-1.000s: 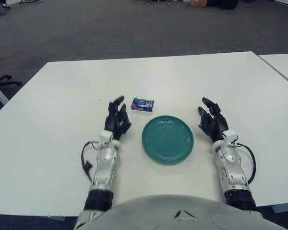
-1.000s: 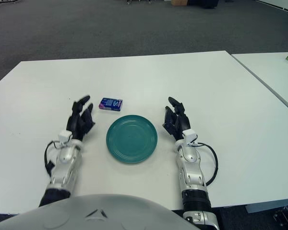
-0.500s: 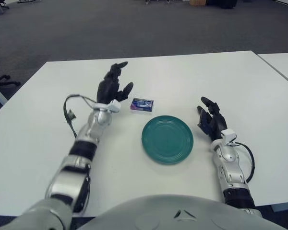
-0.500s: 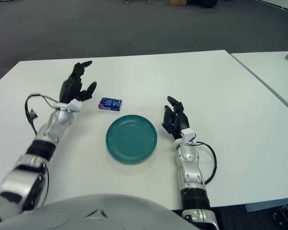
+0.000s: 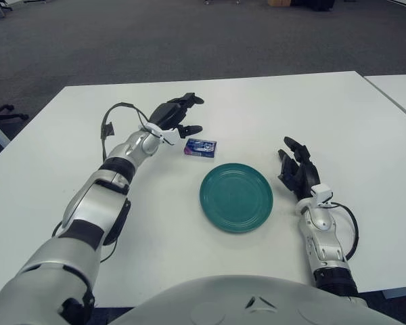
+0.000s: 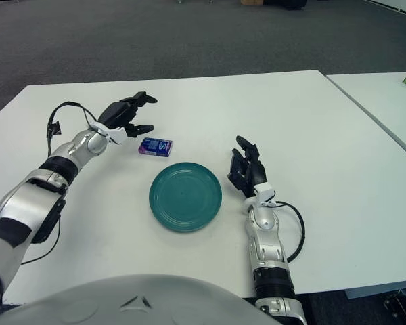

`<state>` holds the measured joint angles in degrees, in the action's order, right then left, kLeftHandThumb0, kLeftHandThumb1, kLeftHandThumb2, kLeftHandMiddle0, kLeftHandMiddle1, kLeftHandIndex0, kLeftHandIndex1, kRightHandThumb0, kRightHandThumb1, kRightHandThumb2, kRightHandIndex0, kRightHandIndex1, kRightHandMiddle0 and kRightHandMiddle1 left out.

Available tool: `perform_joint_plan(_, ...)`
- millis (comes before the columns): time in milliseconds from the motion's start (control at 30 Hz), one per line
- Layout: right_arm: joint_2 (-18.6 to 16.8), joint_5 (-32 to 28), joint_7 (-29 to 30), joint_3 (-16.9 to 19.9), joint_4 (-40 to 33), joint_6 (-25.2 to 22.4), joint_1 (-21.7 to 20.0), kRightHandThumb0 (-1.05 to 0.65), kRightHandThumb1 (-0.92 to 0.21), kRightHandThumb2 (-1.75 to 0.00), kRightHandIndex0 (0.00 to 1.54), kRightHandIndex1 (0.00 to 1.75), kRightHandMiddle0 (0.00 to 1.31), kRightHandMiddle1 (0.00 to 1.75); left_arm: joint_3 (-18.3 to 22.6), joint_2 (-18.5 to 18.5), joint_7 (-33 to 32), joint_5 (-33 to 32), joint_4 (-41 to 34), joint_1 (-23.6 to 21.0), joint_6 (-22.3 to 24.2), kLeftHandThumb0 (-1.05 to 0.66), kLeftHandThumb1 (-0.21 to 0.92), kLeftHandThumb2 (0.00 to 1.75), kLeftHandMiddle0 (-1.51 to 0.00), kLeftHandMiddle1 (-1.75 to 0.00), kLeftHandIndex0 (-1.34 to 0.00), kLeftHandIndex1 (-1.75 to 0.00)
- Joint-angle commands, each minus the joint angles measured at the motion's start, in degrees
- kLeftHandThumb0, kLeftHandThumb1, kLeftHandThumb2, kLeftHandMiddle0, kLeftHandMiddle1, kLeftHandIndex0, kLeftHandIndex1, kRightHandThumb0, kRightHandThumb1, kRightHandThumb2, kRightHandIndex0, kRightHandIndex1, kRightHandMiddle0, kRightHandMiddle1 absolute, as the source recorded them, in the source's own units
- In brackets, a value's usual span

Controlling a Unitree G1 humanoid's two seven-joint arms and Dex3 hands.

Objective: Put the gum into the plate.

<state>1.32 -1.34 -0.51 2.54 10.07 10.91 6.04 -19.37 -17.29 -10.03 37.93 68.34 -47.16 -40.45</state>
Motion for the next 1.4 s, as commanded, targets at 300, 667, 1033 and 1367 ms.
perform_joint_plan(300,-0.5,-0.6,-0.2,0.0,1.8,-3.6,2.7,-0.78,-0.92,-0.87,0.35,0.02,0.00,0.60,-5.5,3.2,4.9,1.4,6.8,-4.1,5.5,-0.87,0.92,0.26,-0.33,0.00,-0.14,-1.16)
perform_joint_plan(667,-0.7,-0.4,0.1,0.0,1.5,-3.7,3.2,-0.78,-0.92,-0.89,0.38,0.03,0.00,0.62,-6.8,5.7,13.5,0.1,8.6,-4.1,11.0,-0.90,0.92,0.23,-0.29,0.00,-0.10,-1.26)
perform_joint_plan(1033,-0.6,-0.9,-0.1,0.2,0.6,-5.4,3.6,-0.81,-0.92,-0.88,0.39,0.03,0.00,0.65,-7.0,6.0,19.7,-0.6,8.8,-4.3,12.2,-0.97,0.92,0.27,-0.27,0.00,-0.03,-1.24)
perform_joint_plan(1367,-0.6,-1.0,0.1,0.6,0.7,-5.4,3.1,-0.79,-0.92,-0.86,0.39,0.02,0.00,0.65,-7.8,6.5,20.9,-0.3,9.2,-4.1,14.6,-1.03,0.92,0.29,-0.23,0.00,0.00,-0.95)
